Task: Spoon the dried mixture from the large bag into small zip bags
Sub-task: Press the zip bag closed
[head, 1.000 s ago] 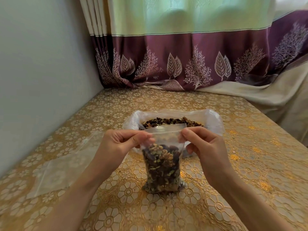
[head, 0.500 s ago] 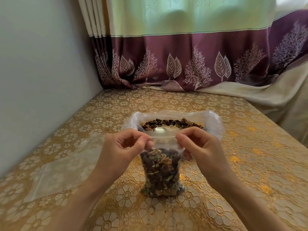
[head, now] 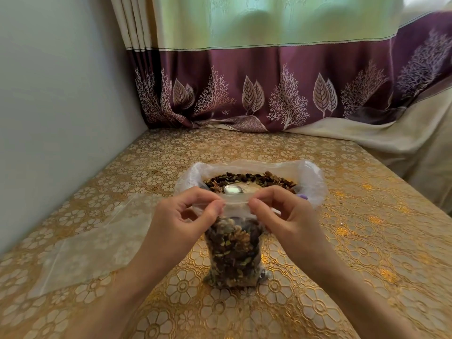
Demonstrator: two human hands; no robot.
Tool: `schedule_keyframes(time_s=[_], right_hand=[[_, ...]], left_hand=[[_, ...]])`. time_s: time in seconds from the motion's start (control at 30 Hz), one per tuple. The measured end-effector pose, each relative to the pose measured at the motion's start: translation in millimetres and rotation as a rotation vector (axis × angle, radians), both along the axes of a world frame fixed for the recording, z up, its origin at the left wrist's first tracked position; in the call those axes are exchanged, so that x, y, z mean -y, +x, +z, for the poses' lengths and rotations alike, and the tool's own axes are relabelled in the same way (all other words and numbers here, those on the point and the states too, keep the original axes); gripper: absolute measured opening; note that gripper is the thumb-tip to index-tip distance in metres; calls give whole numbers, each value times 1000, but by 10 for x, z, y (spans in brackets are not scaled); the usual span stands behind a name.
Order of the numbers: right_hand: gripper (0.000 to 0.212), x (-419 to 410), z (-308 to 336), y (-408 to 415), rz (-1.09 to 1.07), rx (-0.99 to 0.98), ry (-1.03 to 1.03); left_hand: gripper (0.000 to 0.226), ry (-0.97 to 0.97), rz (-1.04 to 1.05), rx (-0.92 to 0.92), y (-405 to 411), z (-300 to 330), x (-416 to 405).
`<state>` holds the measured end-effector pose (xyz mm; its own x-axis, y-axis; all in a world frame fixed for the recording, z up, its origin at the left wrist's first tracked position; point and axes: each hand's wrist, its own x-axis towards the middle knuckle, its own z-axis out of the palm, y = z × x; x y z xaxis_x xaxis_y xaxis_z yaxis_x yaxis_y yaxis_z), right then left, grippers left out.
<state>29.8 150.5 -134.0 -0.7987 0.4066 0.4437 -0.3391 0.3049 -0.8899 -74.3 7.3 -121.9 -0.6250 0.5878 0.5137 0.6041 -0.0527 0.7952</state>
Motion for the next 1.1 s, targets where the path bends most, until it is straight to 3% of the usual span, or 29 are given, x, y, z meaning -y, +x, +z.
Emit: schedule_keyframes(time_s=[0.47,0.6,0.83,1.1], right_hand=[[13,39,11,-1,-23,-12,49],[15,32,23,4,1,-23,53],[17,50,27,3,-20,-7,74],[10,69,33,10,-16,-9,101]], left_hand=[[12,-33,-21,-130,27,-19,-6],[5,-21,3,-131,22,-37,-9],[11,-27,-7,-119,60,-20,-18],[10,-17,-29,-209,98,-3,-56]])
